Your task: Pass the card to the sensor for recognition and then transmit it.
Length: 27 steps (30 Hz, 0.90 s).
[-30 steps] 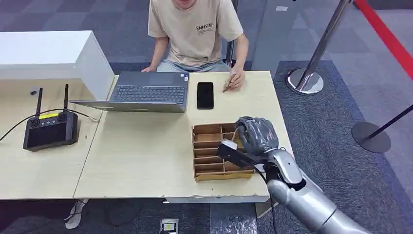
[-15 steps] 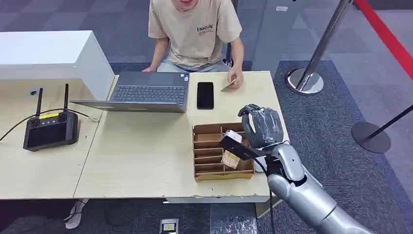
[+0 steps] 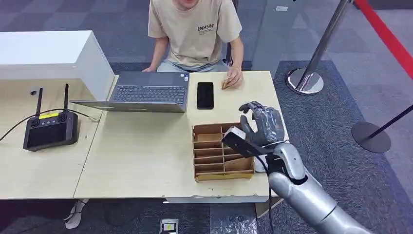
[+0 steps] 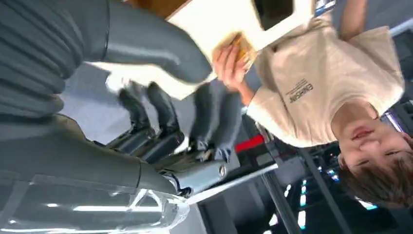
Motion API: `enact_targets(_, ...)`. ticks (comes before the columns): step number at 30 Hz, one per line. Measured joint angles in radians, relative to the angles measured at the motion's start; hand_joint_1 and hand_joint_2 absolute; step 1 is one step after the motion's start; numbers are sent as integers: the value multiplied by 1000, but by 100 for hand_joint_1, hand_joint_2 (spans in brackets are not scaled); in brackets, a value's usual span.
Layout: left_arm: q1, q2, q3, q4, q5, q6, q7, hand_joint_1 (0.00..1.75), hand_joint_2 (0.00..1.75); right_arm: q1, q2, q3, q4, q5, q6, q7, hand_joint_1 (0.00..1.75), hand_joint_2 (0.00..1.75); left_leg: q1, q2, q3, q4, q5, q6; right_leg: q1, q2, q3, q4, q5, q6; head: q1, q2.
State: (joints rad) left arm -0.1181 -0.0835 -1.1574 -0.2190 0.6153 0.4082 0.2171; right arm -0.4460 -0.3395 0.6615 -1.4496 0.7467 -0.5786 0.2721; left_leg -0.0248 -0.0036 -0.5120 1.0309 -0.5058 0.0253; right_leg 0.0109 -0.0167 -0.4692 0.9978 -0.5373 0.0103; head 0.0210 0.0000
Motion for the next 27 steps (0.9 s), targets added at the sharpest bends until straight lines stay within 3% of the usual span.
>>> enact_targets(3, 0, 2, 0, 0, 13, -2, -10, 0, 175, 24, 7, -13, -14, -141, -17, -59, 0, 175, 0, 0, 0, 0, 0, 0, 0, 0, 0, 0, 0, 0, 0, 0)
enact_targets(4, 0, 2, 0, 0, 18, 1, -12, 0, 175, 32, 8, -18, -20, -184, -17, -79, 0, 0, 0, 0, 0, 0, 0, 0, 0, 0, 0, 0, 0, 0, 0, 0)
enact_targets(12, 2, 1, 8, 0, 26, 18, -15, 0, 175, 62, 16, -52, -82, -370, -6, -170, 0, 0, 0, 0, 0, 0, 0, 0, 0, 0, 0, 0, 0, 0, 0, 0)
enact_targets(13, 2, 1, 8, 0, 24, 18, -16, 0, 175, 62, 16, -57, -90, -382, -1, -174, 0, 175, 0, 0, 0, 0, 0, 0, 0, 0, 0, 0, 0, 0, 0, 0)
enact_targets(20, 4, 1, 8, 0, 27, 19, -24, 0, 175, 59, 1, -85, -145, -396, 49, -184, 0, 175, 0, 0, 0, 0, 0, 0, 0, 0, 0, 0, 0, 0, 0, 0)
enact_targets(21, 4, 1, 8, 0, 28, 19, -25, 0, 175, 60, 0, -87, -150, -392, 50, -187, 28, 175, 0, 0, 0, 0, 0, 0, 0, 0, 0, 0, 0, 0, 0, 0)
enact_targets(22, 4, 1, 9, 0, 29, 20, -26, 0, 175, 62, -1, -88, -155, -386, 50, -191, 171, 175, 0, 0, 0, 0, 0, 0, 0, 0, 0, 0, 0, 0, 0, 0)
enact_targets(27, 4, 1, 9, 0, 32, 20, -26, 0, 175, 79, -2, -88, -170, -338, 41, -203, 175, 175, 0, 0, 0, 0, 0, 0, 0, 0, 0, 0, 0, 0, 0, 0)
